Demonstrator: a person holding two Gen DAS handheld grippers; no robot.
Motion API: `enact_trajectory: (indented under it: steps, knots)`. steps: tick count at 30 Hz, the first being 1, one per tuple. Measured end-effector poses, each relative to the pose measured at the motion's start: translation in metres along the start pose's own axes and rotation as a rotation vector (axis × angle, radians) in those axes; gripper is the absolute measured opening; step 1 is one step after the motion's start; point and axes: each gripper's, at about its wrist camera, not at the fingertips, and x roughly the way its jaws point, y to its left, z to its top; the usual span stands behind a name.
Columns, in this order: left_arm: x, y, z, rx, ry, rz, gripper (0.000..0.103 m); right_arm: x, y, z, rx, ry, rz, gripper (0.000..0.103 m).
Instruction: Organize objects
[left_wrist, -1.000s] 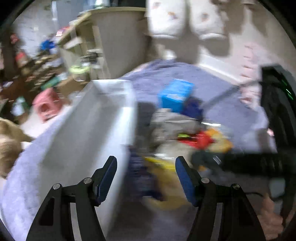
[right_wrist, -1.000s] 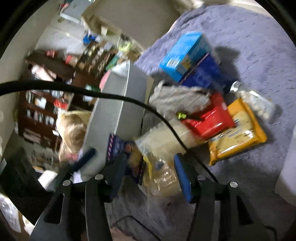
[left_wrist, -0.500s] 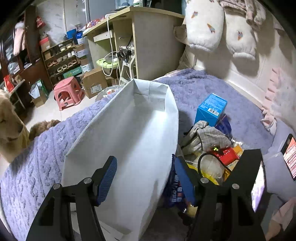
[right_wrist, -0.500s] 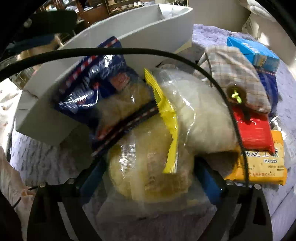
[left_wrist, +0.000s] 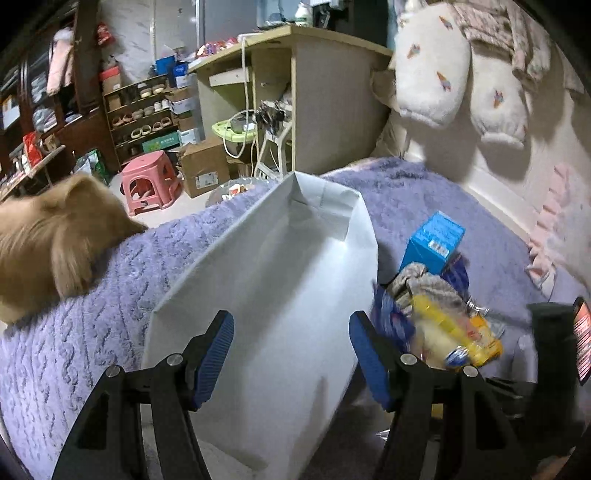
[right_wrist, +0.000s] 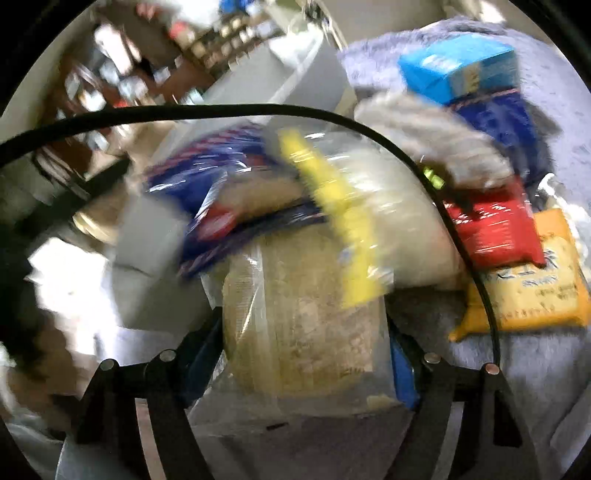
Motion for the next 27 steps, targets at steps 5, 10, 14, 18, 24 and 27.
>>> enact_trajectory:
  steps: [5, 10, 14, 18, 24, 27]
  knots:
    - [-0.018, 0.013, 0.004, -0.039, -0.051, 0.026, 0.064, -0.061, 0.018, 0.006, -0.026, -0.211, 0.102, 0.077]
    - [-0.036, 0.033, 0.006, -0.086, -0.089, 0.069, 0.064, -0.076, 0.050, 0.022, -0.024, -0.350, 0.219, 0.078]
    - [-0.049, 0.057, 0.003, -0.131, -0.095, 0.103, 0.064, -0.063, 0.084, 0.044, -0.011, -0.374, 0.290, 0.078]
    - [-0.060, 0.086, -0.002, -0.203, -0.099, 0.128, 0.064, -0.028, 0.103, 0.049, 0.059, -0.338, 0.335, 0.080]
    - [-0.063, 0.103, -0.004, -0.258, -0.097, 0.175, 0.064, 0.008, 0.115, 0.043, 0.103, -0.238, 0.424, 0.081]
    - [-0.062, 0.095, -0.004, -0.231, -0.098, 0.188, 0.064, 0.007, 0.098, 0.041, 0.175, -0.284, 0.502, 0.085]
